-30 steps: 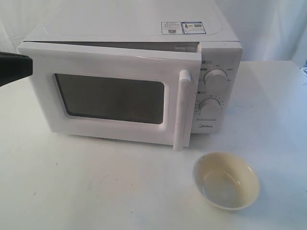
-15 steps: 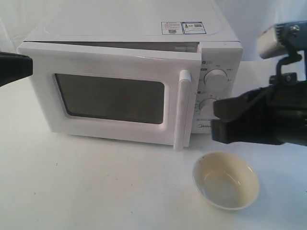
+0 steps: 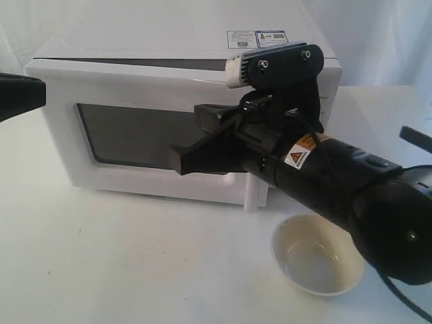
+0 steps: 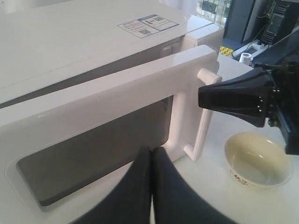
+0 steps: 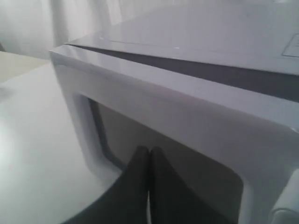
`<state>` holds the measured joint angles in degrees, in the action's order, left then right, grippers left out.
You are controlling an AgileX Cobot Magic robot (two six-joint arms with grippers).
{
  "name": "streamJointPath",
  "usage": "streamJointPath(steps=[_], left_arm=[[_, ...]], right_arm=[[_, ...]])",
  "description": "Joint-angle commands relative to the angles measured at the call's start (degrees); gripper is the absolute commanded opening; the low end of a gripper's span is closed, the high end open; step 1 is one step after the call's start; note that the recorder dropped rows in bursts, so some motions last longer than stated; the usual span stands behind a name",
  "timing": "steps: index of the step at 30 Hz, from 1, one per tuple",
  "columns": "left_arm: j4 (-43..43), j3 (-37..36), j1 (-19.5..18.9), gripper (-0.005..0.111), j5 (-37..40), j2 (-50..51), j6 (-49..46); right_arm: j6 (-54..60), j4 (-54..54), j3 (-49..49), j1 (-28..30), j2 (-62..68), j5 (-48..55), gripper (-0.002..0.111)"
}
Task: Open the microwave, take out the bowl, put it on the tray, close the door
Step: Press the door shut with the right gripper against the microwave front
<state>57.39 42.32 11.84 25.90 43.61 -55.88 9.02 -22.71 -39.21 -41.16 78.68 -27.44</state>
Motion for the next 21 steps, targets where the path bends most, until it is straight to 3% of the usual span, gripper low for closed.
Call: streamJointPath(steps=[1,21], left_arm=[[1.34,-0.2,0.31,0.0,0.54,-0.55,0.41],[1.34,-0.2,0.31,0.0,0.54,-0.55,0.41]], right_arm=[[6.64,-7.37,-0.36,-0.1,3.01,-8.34,0.0],[9.33,-19.26,-6.11,0.02,17.0,-25.59,0.0]])
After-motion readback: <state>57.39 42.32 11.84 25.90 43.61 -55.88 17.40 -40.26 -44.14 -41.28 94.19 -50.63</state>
